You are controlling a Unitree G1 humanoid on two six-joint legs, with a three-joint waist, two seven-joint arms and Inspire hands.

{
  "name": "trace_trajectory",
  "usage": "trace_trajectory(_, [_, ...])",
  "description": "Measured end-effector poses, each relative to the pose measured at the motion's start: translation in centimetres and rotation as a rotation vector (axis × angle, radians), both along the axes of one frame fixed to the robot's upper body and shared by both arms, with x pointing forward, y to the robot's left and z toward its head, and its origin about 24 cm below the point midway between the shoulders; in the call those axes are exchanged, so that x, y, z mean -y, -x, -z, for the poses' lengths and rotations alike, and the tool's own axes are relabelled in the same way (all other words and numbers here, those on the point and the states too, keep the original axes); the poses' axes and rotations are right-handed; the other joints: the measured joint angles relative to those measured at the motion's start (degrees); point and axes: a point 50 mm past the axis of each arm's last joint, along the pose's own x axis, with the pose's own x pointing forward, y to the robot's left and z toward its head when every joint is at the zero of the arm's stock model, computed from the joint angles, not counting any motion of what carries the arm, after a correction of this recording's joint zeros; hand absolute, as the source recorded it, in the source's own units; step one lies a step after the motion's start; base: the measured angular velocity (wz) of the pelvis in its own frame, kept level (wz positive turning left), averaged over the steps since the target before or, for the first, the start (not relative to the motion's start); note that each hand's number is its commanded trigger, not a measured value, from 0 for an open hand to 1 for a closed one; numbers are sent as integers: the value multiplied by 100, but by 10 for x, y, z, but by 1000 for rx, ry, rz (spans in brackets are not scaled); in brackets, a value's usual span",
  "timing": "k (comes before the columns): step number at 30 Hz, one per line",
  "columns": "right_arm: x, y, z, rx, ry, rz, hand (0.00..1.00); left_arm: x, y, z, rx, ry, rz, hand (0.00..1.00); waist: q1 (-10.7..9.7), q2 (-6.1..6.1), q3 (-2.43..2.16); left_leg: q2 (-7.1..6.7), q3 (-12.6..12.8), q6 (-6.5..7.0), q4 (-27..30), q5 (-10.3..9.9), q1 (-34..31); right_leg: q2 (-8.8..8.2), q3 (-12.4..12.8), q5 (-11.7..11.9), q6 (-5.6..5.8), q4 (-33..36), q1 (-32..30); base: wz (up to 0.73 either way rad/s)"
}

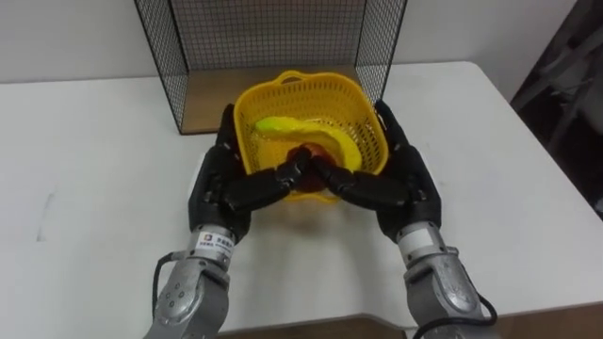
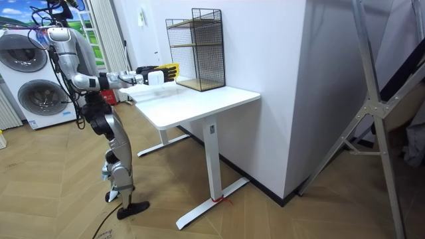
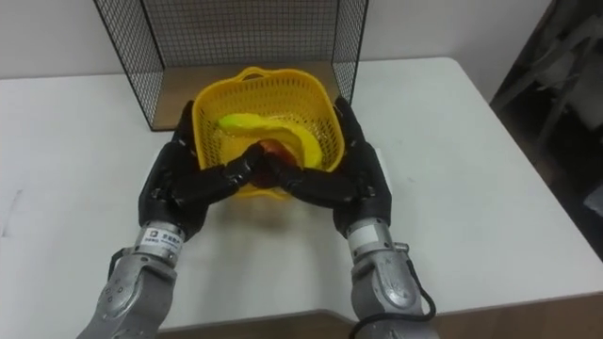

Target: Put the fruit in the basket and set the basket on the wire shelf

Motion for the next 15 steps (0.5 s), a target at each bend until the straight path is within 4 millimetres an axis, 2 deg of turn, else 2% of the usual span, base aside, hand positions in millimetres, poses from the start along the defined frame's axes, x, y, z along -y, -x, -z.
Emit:
trace_trajectory(10, [-5, -2, -9, 49, -42, 7, 0, -1, -2, -14, 60, 26, -24, 0, 103, -47, 25, 8, 6, -1, 42, -1, -26, -9, -61, 1, -1, 18, 35, 2])
trace_trajectory(13, [-6, -3, -10, 57, -54, 2, 0, -2, -2, -18, 71, 32, -39, 0, 107, -104, 24, 11, -41, -5, 140, -4, -138, -17, -107, -1, -2, 120, -73, 7])
trace_trajectory(15, [-6, -3, -10, 49, -87, 7, 0, -2, -2, -18, 67, 35, -48, 0, 142, -180, 52, 17, -71, -24, 420, -17, -227, -35, -148, -35, -17, 271, -108, 7])
